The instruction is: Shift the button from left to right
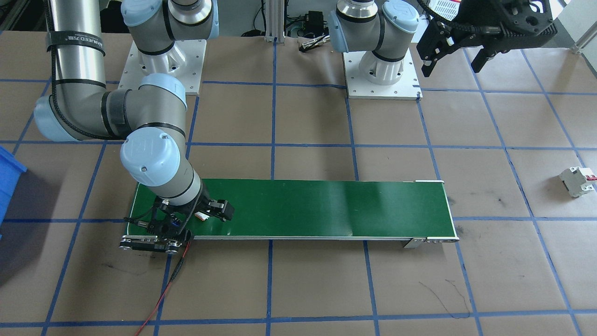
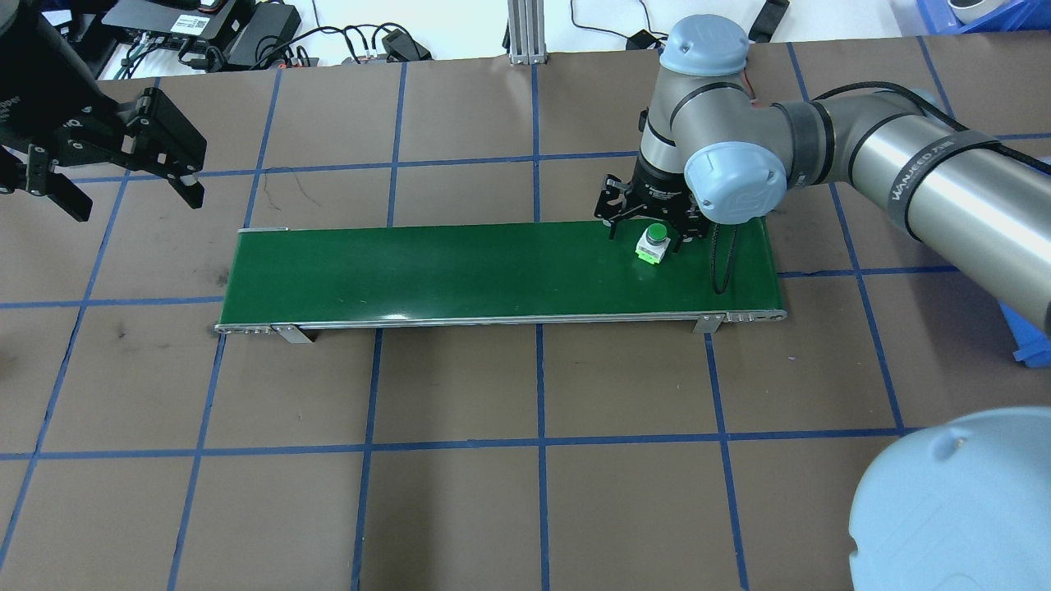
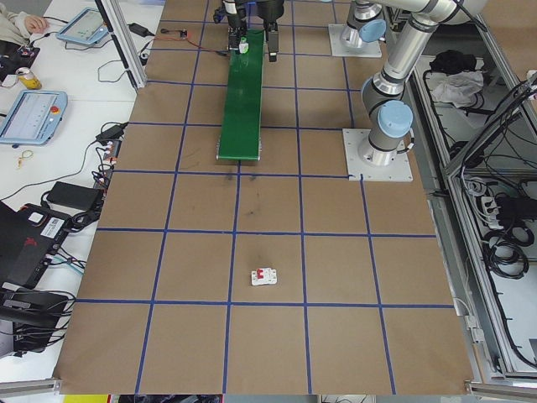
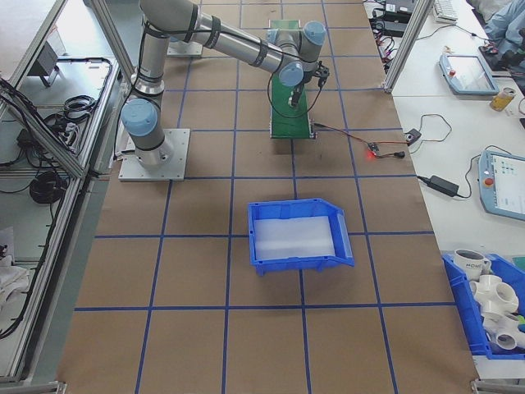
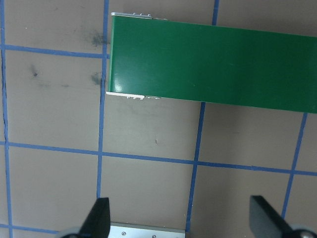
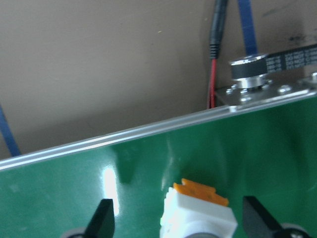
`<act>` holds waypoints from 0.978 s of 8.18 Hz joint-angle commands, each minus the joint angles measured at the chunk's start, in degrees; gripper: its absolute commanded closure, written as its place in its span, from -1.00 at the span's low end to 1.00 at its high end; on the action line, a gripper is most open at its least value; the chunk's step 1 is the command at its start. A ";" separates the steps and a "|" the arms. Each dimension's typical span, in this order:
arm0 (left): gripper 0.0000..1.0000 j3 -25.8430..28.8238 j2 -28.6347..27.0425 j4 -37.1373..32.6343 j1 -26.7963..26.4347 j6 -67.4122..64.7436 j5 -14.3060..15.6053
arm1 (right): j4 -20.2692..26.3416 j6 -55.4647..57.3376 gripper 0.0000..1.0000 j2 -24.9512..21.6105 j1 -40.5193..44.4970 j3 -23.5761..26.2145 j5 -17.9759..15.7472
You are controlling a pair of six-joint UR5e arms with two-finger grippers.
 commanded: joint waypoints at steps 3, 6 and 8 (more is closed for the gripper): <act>-1.00 -2.21 0.64 0.29 -0.05 4.45 -0.70 | 3.94 -10.39 1.00 -1.54 -4.80 -0.04 -5.51; -1.00 -6.35 -0.24 3.35 0.13 4.62 -0.61 | 8.04 -23.24 1.00 -4.07 -10.56 -3.27 -6.13; -1.00 -8.46 -1.99 10.46 0.65 4.89 -0.69 | 9.92 -40.02 1.00 -6.63 -17.77 -6.27 -8.57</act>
